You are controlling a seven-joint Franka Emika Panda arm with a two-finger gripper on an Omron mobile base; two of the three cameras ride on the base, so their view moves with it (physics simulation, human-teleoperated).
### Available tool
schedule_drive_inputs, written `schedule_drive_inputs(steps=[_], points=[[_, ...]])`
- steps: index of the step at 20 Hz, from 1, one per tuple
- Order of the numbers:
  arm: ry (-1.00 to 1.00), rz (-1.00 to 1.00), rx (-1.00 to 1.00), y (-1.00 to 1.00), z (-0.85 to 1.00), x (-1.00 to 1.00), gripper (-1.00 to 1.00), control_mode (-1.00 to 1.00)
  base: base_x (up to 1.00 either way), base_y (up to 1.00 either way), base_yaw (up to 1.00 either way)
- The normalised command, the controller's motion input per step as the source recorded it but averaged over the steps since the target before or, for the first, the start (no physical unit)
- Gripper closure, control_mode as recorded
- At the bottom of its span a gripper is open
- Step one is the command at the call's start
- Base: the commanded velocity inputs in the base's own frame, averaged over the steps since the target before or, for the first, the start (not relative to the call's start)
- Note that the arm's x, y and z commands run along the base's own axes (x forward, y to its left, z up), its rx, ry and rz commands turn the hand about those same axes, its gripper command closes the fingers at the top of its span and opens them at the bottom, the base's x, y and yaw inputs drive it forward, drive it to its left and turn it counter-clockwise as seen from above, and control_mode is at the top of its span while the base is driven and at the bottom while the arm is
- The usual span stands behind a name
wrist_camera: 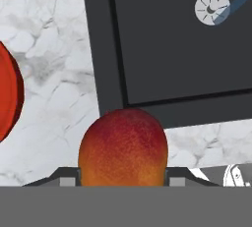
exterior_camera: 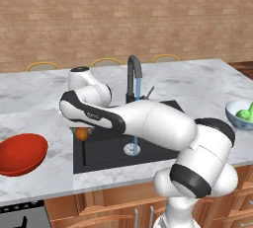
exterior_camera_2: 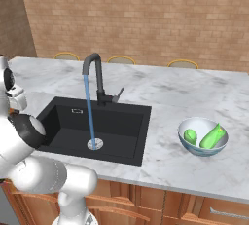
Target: Pick the corns from the sink and place them in one bowl. Place the mango in the other bowl. Then turn off the sink faucet.
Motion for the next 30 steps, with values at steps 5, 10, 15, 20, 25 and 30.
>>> schedule_drive_inputs(steps=[5,10,15,20,25,30], points=[[-0.12,0.0,-0.02,0.6,0.0,0.0,1.0,-1.0,0.0,0.0,0.0],[-0.15,0.0,-0.02,0.62,0.0,0.0,1.0,-1.0,0.0,0.0,0.0],[-0.04,-0.01,-0.03,0.62,0.0,0.0,1.0,-1.0,0.0,0.0,0.0],[0.04,-0.09,0.0,0.54,0.0,0.16,1.0,-1.0,0.0,0.0,0.0],[0.04,-0.13,-0.03,0.6,-0.04,0.31,1.0,-1.0,0.0,0.0,0.0],[0.0,-0.13,-0.06,0.63,-0.24,0.35,1.0,-1.0,0.0,0.0,0.0]])
